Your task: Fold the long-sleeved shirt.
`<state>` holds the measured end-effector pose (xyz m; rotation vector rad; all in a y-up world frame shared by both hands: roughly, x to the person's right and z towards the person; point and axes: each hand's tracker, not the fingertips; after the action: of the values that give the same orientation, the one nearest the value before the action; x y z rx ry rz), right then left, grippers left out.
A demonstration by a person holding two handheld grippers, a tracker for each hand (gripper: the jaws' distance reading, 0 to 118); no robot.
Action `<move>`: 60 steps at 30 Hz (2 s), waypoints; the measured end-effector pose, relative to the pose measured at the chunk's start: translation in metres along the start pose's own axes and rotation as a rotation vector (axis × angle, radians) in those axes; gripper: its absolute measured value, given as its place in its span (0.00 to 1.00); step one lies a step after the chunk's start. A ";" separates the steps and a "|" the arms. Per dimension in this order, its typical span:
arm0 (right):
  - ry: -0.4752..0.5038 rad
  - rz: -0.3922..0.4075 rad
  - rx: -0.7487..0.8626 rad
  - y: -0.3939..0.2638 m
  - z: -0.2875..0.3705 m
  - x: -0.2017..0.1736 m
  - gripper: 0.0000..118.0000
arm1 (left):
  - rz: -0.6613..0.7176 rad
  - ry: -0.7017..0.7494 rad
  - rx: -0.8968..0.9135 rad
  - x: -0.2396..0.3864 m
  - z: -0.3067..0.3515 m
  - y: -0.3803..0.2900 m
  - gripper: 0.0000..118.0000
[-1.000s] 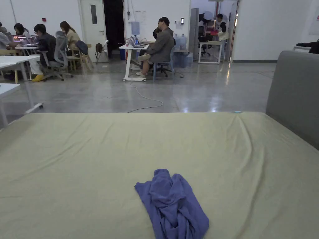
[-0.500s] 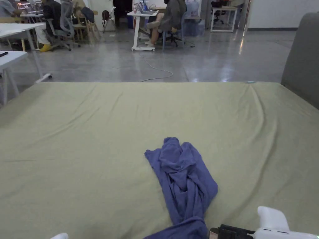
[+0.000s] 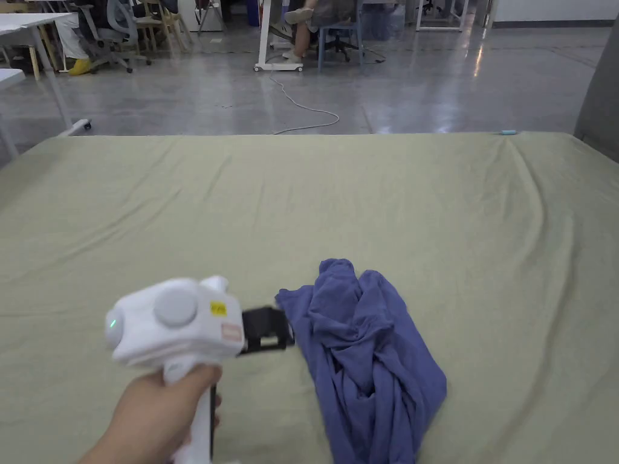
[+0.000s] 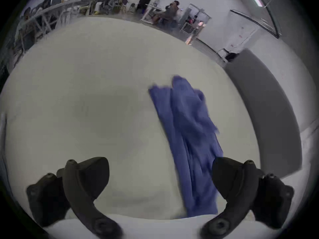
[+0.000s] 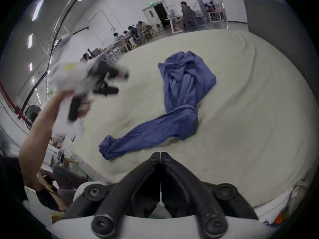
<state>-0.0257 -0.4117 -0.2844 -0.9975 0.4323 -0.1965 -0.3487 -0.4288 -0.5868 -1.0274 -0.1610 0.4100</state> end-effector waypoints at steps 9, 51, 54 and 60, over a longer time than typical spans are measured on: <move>-0.010 -0.080 -0.089 0.002 -0.020 0.030 0.00 | 0.007 0.191 -0.090 0.017 -0.170 0.092 0.94; 0.036 0.041 0.422 0.228 0.258 -0.008 0.07 | 0.091 -0.144 0.514 0.003 0.403 -0.013 0.00; -0.032 0.109 0.393 0.267 0.278 -0.024 0.07 | 0.097 -0.150 0.542 0.016 0.420 0.003 0.00; -0.153 0.094 0.337 0.377 0.288 -0.036 0.07 | 0.117 -0.190 0.565 0.052 0.427 0.073 0.00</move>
<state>0.0544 0.0234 -0.4588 -0.6541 0.2930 -0.1031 -0.4566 -0.0344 -0.4333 -0.4417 -0.1437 0.6183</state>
